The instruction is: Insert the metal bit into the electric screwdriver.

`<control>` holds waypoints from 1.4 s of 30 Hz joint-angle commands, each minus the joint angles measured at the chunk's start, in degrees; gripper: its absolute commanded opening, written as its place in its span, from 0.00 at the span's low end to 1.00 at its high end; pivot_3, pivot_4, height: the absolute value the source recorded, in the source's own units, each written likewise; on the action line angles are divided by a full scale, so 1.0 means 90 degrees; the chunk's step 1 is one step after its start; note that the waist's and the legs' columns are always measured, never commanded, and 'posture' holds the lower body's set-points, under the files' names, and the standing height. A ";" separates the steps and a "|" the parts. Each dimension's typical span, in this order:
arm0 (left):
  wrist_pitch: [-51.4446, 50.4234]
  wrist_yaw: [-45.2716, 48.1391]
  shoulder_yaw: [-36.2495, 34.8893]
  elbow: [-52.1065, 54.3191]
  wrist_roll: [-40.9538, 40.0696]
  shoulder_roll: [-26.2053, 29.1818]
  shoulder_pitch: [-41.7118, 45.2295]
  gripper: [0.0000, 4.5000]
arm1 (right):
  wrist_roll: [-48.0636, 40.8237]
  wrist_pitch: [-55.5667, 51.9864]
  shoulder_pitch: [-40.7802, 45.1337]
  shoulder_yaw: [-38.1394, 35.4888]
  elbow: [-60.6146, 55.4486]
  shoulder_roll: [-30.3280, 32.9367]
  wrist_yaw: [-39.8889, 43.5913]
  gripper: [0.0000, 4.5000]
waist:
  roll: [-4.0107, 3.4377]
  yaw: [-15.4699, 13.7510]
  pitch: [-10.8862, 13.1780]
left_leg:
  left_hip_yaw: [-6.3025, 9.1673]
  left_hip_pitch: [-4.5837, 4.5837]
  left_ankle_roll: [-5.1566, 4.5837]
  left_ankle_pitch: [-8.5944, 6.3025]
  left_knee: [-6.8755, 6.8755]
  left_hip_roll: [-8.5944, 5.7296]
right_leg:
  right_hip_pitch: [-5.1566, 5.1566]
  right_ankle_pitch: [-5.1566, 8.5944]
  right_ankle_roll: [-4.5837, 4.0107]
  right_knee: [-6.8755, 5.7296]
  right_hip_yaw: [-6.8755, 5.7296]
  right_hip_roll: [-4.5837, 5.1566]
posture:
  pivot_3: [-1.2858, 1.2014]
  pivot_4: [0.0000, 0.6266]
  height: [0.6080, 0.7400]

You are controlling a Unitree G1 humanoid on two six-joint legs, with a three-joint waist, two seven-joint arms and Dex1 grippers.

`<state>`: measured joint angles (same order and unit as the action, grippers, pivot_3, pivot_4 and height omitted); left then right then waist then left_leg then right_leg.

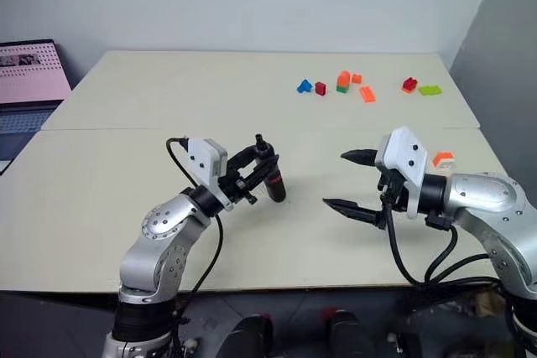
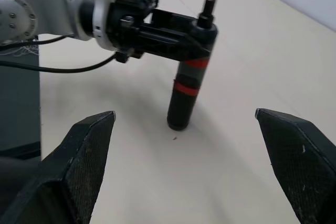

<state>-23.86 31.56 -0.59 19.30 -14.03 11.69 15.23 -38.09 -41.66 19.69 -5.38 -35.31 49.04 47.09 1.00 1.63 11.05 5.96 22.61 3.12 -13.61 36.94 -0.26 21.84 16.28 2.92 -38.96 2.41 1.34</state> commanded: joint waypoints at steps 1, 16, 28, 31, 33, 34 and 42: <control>-0.0138 -0.0192 0.0123 0.0025 0.0012 0.0085 -0.0136 0.37 | 0.0427 0.0441 0.0141 0.0054 0.0383 0.0370 0.0431 1.00 | 0.0000 -0.0001 0.0000 | 0.0000 -0.0013 0.0000 0.0000 0.0000 0.0000 | -0.0014 0.0001 0.0001 0.0003 0.0000 0.0000 | 0.52 0.24 1.00; 0.0228 -0.0573 0.0548 -0.0014 0.0127 0.0036 -0.0248 0.37 | 0.5505 0.7256 0.3772 0.3829 0.7597 0.0551 0.4330 1.00 | -0.0013 0.0083 -0.0001 | -0.0046 -0.0083 0.0002 -0.0002 -0.0055 0.0008 | -0.0049 0.0004 -0.0007 0.0034 0.0026 0.0005 | 0.52 0.24 1.00; 0.0300 -0.0730 0.0570 0.0096 0.0107 0.0131 -0.0370 0.36 | 0.6649 0.8610 0.4692 0.4334 0.9731 -0.0396 0.4174 0.78 | -0.0014 0.0015 -0.0001 | -0.0043 -0.0083 0.0003 -0.0002 -0.0063 -0.0003 | -0.0052 -0.0015 -0.0040 0.0044 0.0025 0.0018 | 0.52 0.24 1.00; 0.0311 -0.0745 0.0573 0.0098 0.0111 0.0140 -0.0380 0.36 | 0.6804 0.8750 0.4793 0.4352 0.9987 -0.0520 0.4072 0.62 | -0.0015 0.0018 -0.0002 | -0.0043 -0.0085 0.0003 -0.0002 -0.0063 -0.0003 | -0.0052 -0.0015 -0.0041 0.0041 0.0025 0.0017 | 0.52 0.24 1.00; 0.0318 -0.0761 0.0580 0.0098 0.0117 0.0143 -0.0383 0.36 | 0.6926 0.8817 0.4825 0.4375 1.0119 -0.0601 0.3958 0.51 | -0.0015 0.0019 -0.0002 | -0.0042 -0.0086 0.0003 -0.0001 -0.0063 -0.0003 | -0.0053 -0.0015 -0.0041 0.0040 0.0025 0.0017 | 0.52 0.24 1.00; 0.0323 -0.0768 0.0586 0.0096 0.0120 0.0146 -0.0383 0.36 | 0.6998 0.8873 0.4831 0.4392 1.0176 -0.0625 0.3887 0.46 | -0.0015 0.0021 -0.0002 | -0.0042 -0.0086 0.0003 -0.0001 -0.0063 -0.0002 | -0.0053 -0.0015 -0.0041 0.0040 0.0025 0.0016 | 0.52 0.24 1.00; 0.0416 -0.0808 0.0611 0.0062 0.0133 0.0187 -0.0404 0.36 | 0.7050 0.8997 0.4615 0.4281 1.0029 -0.0690 0.3808 0.06 | -0.0011 0.0051 -0.0004 | -0.0044 -0.0104 0.0002 0.0000 -0.0062 0.0002 | -0.0064 -0.0017 -0.0035 0.0037 0.0027 0.0012 | 0.52 0.24 1.00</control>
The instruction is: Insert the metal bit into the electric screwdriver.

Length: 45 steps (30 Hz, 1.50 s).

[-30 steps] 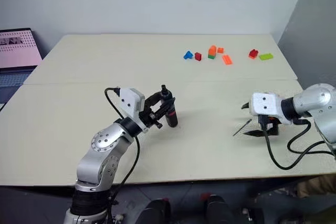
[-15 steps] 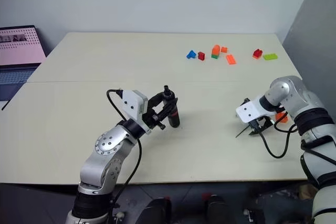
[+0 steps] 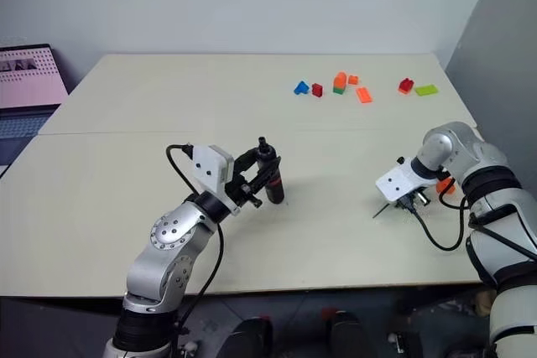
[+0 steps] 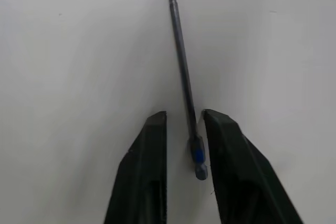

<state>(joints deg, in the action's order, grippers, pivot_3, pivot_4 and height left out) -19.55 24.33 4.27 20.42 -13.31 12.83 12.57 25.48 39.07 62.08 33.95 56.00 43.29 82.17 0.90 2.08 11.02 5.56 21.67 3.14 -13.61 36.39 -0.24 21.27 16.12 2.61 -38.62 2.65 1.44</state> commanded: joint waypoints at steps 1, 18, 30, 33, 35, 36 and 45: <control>-0.0051 -0.0003 0.0070 -0.0063 0.0052 0.0064 -0.0114 0.36 | -0.0022 0.0038 -0.0132 -0.0108 -0.0157 -0.0040 -0.0103 0.02 | 0.0001 0.0006 0.0000 | 0.0000 -0.0001 0.0000 0.0000 0.0000 0.0001 | 0.0000 0.0000 0.0000 -0.0001 0.0000 -0.0002 | 0.52 0.24 1.00; 0.0129 -0.0068 0.0019 0.0164 0.0063 0.0114 -0.0360 0.36 | -0.2957 -0.3465 -0.1582 -0.2456 -0.3548 0.0060 -0.0093 0.00 | -0.0003 0.0001 0.0001 | 0.0013 0.0015 0.0001 0.0000 -0.0005 0.0002 | 0.0011 -0.0003 -0.0017 -0.0001 -0.0002 -0.0004 | 0.52 0.24 1.00; 0.0099 -0.0355 0.0169 0.0312 0.0117 -0.0026 -0.0383 0.36 | -0.6317 -0.8449 -0.2102 -0.4618 -0.7304 -0.2216 -0.3690 0.00 | -0.0004 -0.0037 0.0001 | 0.0033 0.0029 0.0001 0.0000 -0.0013 0.0004 | 0.0019 0.0006 -0.0006 0.0002 -0.0018 -0.0009 | 0.52 0.24 1.00; 0.0075 -0.0385 0.0206 0.0340 0.0125 -0.0029 -0.0374 0.36 | -0.6506 -0.8590 -0.2102 -0.4602 -0.7702 -0.2819 -0.4427 0.00 | -0.0004 -0.0034 0.0001 | 0.0028 0.0030 0.0001 0.0000 -0.0019 0.0002 | 0.0021 0.0010 0.0001 0.0007 -0.0014 -0.0008 | 0.52 0.24 1.00; 0.0049 -0.0420 0.0212 0.0352 0.0125 -0.0036 -0.0345 0.36 | -0.6489 -0.8626 -0.2157 -0.4479 -0.7862 -0.2983 -0.4664 0.00 | -0.0005 -0.0034 0.0000 | 0.0030 0.0030 0.0001 0.0000 -0.0028 0.0002 | 0.0023 0.0015 0.0007 0.0010 -0.0017 -0.0008 | 0.52 0.24 1.00; 0.0047 -0.0438 0.0217 0.0357 0.0131 -0.0031 -0.0332 0.36 | -0.6486 -0.8629 -0.2177 -0.4447 -0.7900 -0.3023 -0.4744 0.00 | -0.0005 -0.0034 0.0000 | 0.0030 0.0030 0.0001 0.0000 -0.0030 0.0003 | 0.0025 0.0016 0.0008 0.0010 -0.0017 -0.0008 | 0.52 0.24 1.00; 0.0017 -0.0567 0.0285 0.0440 0.0156 -0.0047 -0.0324 0.36 | -0.6290 -0.8374 -0.2511 -0.3862 -0.8333 -0.3222 -0.5134 0.00 | -0.0005 -0.0027 0.0000 | 0.0026 0.0034 0.0000 0.0000 -0.0039 0.0005 | 0.0036 0.0020 0.0006 0.0012 -0.0015 -0.0009 | 0.52 0.24 1.00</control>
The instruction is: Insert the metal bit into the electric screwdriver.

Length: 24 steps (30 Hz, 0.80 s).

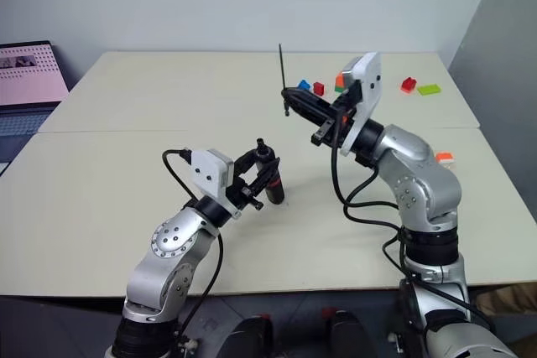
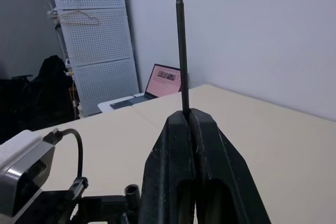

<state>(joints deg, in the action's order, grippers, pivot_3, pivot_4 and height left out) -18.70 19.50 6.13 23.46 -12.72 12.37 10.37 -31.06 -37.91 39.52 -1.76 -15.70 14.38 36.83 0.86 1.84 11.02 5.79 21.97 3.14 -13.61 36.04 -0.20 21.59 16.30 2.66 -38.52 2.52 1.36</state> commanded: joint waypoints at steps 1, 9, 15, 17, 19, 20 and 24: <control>-0.0073 -0.0037 0.0090 0.0108 0.0094 0.0007 -0.0093 0.36 | -0.0021 0.0169 -0.0018 0.0137 -0.0387 -0.0012 -0.0114 0.00 | 0.0000 0.0000 0.0000 | -0.0001 0.0004 0.0000 0.0000 -0.0001 0.0000 | 0.0004 0.0000 0.0000 0.0000 0.0000 0.0000 | 0.52 0.24 1.00; -0.0081 -0.0050 0.0126 0.0135 0.0117 -0.0003 -0.0144 0.36 | 0.0001 0.0065 -0.0065 0.0531 -0.0604 -0.0292 -0.0455 0.00 | 0.0000 -0.0001 0.0000 | -0.0001 0.0008 0.0000 0.0000 -0.0003 0.0001 | 0.0011 0.0001 0.0001 0.0000 0.0001 -0.0001 | 0.52 0.24 1.00; -0.0090 -0.0032 0.0109 0.0142 0.0102 0.0021 -0.0171 0.36 | 0.0053 0.0116 -0.0275 0.0724 -0.0623 -0.0380 -0.0560 0.00 | 0.0000 -0.0002 0.0000 | -0.0001 0.0012 0.0000 0.0000 -0.0003 0.0000 | 0.0012 0.0001 0.0001 0.0003 0.0001 0.0000 | 0.52 0.24 1.00; -0.0096 -0.0029 0.0109 0.0146 0.0099 0.0025 -0.0176 0.36 | 0.0063 0.0131 -0.0313 0.0746 -0.0620 -0.0376 -0.0572 0.00 | 0.0000 -0.0002 0.0000 | -0.0001 0.0016 0.0000 0.0000 -0.0003 0.0001 | 0.0017 0.0001 0.0001 0.0002 0.0001 0.0000 | 0.52 0.24 1.00; -0.0103 -0.0026 0.0111 0.0147 0.0097 0.0028 -0.0177 0.36 | 0.0071 0.0140 -0.0331 0.0762 -0.0614 -0.0365 -0.0566 0.00 | 0.0000 -0.0002 0.0000 | -0.0001 0.0016 0.0000 0.0000 -0.0003 0.0001 | 0.0017 0.0002 0.0001 0.0003 0.0001 0.0000 | 0.52 0.24 1.00; -0.0105 -0.0014 0.0110 0.0133 0.0093 0.0036 -0.0177 0.36 | 0.0086 0.0149 -0.0361 0.0780 -0.0597 -0.0348 -0.0548 0.00 | 0.0000 -0.0001 0.0000 | -0.0001 0.0016 0.0000 0.0000 -0.0003 0.0001 | 0.0017 0.0002 0.0001 0.0002 0.0001 0.0000 | 0.52 0.24 1.00; -0.0108 0.0012 0.0100 0.0120 0.0085 0.0063 -0.0199 0.36 | 0.0064 0.0134 -0.0419 0.0812 -0.0620 -0.0335 -0.0537 0.00 | 0.0000 -0.0001 0.0000 | -0.0001 0.0016 0.0000 0.0000 -0.0004 0.0001 | 0.0017 0.0002 0.0001 0.0003 0.0000 -0.0001 | 0.52 0.24 1.00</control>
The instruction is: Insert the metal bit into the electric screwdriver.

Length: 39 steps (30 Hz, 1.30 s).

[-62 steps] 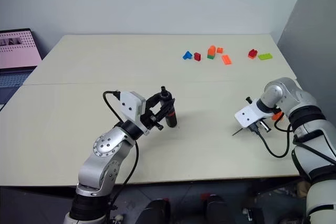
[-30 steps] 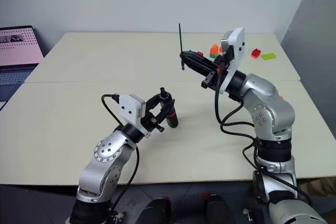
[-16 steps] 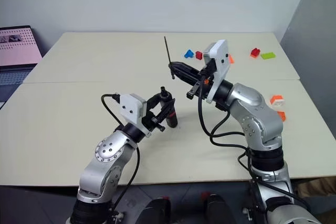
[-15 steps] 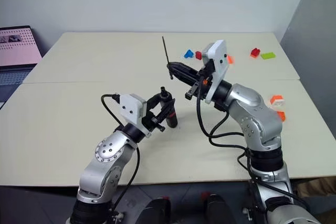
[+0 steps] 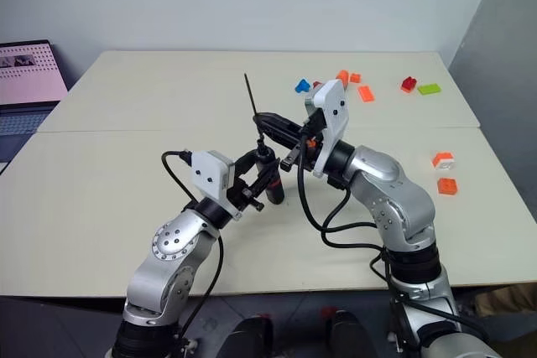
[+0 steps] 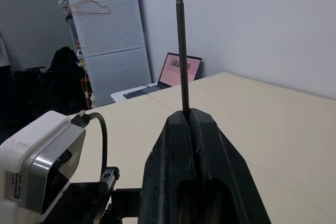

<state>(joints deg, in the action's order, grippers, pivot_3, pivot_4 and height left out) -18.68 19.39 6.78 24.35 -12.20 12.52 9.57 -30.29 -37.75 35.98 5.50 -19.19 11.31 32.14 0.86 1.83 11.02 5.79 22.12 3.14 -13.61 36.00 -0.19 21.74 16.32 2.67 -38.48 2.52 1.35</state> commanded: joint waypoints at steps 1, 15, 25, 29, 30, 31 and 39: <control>-0.0109 0.0029 0.0023 0.0007 0.0025 0.0051 -0.0107 0.36 | -0.0038 0.0120 -0.0018 0.0021 -0.0242 -0.0011 -0.0018 0.00 | 0.0000 0.0000 0.0000 | -0.0001 0.0000 0.0000 0.0000 0.0000 0.0000 | 0.0000 0.0000 0.0000 0.0000 0.0001 0.0000 | 0.52 0.24 1.00; -0.0116 0.0024 0.0020 -0.0003 0.0019 0.0047 -0.0093 0.36 | 0.0189 0.0294 -0.0082 0.0215 -0.0084 0.0035 -0.0015 0.00 | 0.0000 0.0000 0.0000 | 0.0000 0.0000 0.0000 0.0000 -0.0002 0.0000 | 0.0000 0.0002 0.0001 0.0005 0.0000 0.0000 | 0.52 0.24 1.00; -0.0129 0.0022 0.0021 -0.0010 0.0016 0.0046 -0.0087 0.36 | 0.0414 0.0619 -0.0234 0.0265 -0.0003 -0.0041 -0.0076 0.00 | -0.0001 0.0000 -0.0001 | 0.0001 0.0000 0.0000 0.0000 -0.0016 0.0005 | -0.0009 -0.0002 0.0008 0.0045 -0.0002 -0.0002 | 0.52 0.24 1.00; -0.0113 0.0017 0.0021 -0.0015 0.0013 0.0043 -0.0108 0.36 | 0.0397 0.0692 -0.0303 0.0268 -0.0036 -0.0102 -0.0114 0.00 | -0.0001 -0.0002 -0.0001 | 0.0002 0.0008 0.0001 -0.0001 -0.0019 0.0005 | -0.0010 -0.0003 0.0008 0.0055 -0.0003 -0.0001 | 0.52 0.24 1.00; -0.0109 0.0016 0.0021 -0.0018 0.0013 0.0042 -0.0109 0.36 | 0.0384 0.0708 -0.0318 0.0257 -0.0038 -0.0119 -0.0136 0.00 | -0.0001 -0.0002 -0.0001 | 0.0003 0.0009 0.0001 -0.0001 -0.0019 0.0005 | -0.0009 -0.0002 0.0008 0.0055 -0.0004 -0.0001 | 0.52 0.24 1.00; -0.0109 0.0015 0.0019 -0.0021 0.0012 0.0041 -0.0109 0.36 | 0.0380 0.0725 -0.0323 0.0258 -0.0040 -0.0124 -0.0142 0.00 | -0.0001 -0.0002 -0.0001 | 0.0004 0.0009 0.0001 -0.0001 -0.0020 0.0005 | -0.0009 -0.0002 0.0008 0.0055 -0.0005 -0.0001 | 0.52 0.24 1.00; -0.0116 -0.0003 0.0007 -0.0041 0.0001 0.0026 -0.0107 0.36 | 0.0151 0.0774 -0.0197 0.0126 -0.0209 -0.0233 -0.0158 0.00 | -0.0001 -0.0002 -0.0001 | 0.0007 0.0019 0.0000 -0.0001 -0.0020 0.0005 | -0.0002 -0.0003 0.0008 0.0055 -0.0008 -0.0001 | 0.52 0.24 1.00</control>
<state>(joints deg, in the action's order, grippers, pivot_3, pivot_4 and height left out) -18.56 19.42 6.74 24.65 -12.49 12.61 9.42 -28.18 -31.57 33.04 7.82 -19.02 9.51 30.72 0.85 1.81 11.01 5.86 22.32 3.15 -13.61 35.82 -0.15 21.74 16.30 2.75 -37.99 2.44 1.34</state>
